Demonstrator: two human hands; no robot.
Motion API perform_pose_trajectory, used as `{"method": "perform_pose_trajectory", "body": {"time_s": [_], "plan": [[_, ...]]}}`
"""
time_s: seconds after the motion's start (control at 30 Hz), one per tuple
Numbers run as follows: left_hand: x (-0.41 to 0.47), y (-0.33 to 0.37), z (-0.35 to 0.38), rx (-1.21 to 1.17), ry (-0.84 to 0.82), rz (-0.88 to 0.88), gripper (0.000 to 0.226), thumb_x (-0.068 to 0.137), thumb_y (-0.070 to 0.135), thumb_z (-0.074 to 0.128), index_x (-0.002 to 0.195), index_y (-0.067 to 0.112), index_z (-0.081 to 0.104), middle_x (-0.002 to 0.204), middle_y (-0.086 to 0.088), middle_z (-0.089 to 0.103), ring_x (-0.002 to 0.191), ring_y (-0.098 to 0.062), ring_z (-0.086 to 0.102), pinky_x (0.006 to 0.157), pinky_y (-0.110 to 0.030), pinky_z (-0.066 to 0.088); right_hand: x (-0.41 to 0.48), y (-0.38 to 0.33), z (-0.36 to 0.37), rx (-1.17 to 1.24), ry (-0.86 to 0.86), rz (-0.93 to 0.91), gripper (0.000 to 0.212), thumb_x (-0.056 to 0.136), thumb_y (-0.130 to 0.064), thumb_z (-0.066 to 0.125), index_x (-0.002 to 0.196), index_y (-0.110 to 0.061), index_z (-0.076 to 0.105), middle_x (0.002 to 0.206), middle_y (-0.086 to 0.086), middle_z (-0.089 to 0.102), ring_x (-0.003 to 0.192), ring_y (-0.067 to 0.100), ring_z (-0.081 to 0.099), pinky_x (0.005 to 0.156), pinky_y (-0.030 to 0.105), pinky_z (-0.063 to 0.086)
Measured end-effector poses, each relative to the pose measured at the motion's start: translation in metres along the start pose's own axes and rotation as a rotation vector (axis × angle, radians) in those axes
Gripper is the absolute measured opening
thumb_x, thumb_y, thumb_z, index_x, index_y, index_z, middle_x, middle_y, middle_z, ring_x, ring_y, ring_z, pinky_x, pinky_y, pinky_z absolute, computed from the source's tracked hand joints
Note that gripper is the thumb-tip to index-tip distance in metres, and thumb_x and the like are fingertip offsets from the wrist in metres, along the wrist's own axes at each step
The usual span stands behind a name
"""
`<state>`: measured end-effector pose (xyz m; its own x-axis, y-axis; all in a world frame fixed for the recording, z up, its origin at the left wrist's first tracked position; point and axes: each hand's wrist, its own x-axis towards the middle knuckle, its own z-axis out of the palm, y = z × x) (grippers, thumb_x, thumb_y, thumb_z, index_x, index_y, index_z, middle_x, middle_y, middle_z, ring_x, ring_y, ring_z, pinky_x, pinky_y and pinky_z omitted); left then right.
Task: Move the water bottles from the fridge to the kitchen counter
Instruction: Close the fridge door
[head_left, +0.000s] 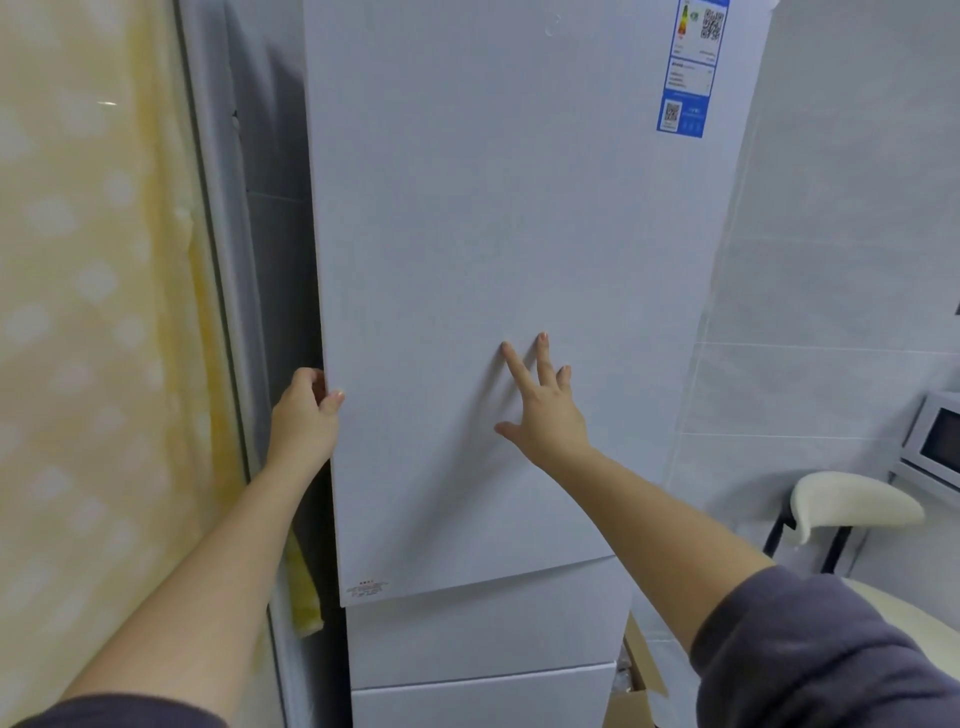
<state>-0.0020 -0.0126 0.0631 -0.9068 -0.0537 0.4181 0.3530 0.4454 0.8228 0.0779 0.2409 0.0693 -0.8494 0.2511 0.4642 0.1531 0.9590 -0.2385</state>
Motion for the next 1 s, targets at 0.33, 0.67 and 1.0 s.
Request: {"method": "perform_pose_trajectory", "body": {"time_s": [0.33, 0.67, 1.0], "plan": [[0.033, -0.015, 0.01, -0.023, -0.028, 0.014, 0.035, 0.101, 0.024, 0.049, 0.133, 0.011, 0.044, 0.122, -0.013, 0.057, 0.098, -0.021, 0.051, 0.081, -0.036, 0.043, 0.014, -0.009, 0.01, -0.09, 0.011, 0.053, 0.104, 0.09, -0.037, 0.069, 0.149, -0.052, -0.015, 0.16, -0.009, -0.031, 0.151, 0.04, 0.001, 0.081, 0.043, 0.057], [0.048, -0.019, 0.017, -0.043, -0.037, 0.002, 0.037, 0.1, 0.024, 0.049, 0.135, 0.012, 0.043, 0.123, -0.013, 0.057, 0.104, -0.026, 0.054, 0.083, -0.037, 0.044, 0.021, -0.01, 0.014, -0.173, 0.029, 0.057, 0.103, 0.091, -0.04, 0.067, 0.15, -0.05, -0.017, 0.161, -0.006, -0.029, 0.151, 0.041, 0.006, 0.08, 0.039, 0.056], [0.063, -0.023, 0.025, -0.05, -0.034, -0.004, 0.034, 0.1, 0.023, 0.05, 0.132, 0.01, 0.046, 0.12, -0.012, 0.058, 0.097, -0.021, 0.05, 0.081, -0.036, 0.042, 0.028, -0.012, 0.025, -0.255, 0.039, 0.076, 0.102, 0.093, -0.041, 0.064, 0.15, -0.046, -0.02, 0.161, -0.001, -0.03, 0.149, 0.043, 0.011, 0.108, 0.051, 0.039]]}}
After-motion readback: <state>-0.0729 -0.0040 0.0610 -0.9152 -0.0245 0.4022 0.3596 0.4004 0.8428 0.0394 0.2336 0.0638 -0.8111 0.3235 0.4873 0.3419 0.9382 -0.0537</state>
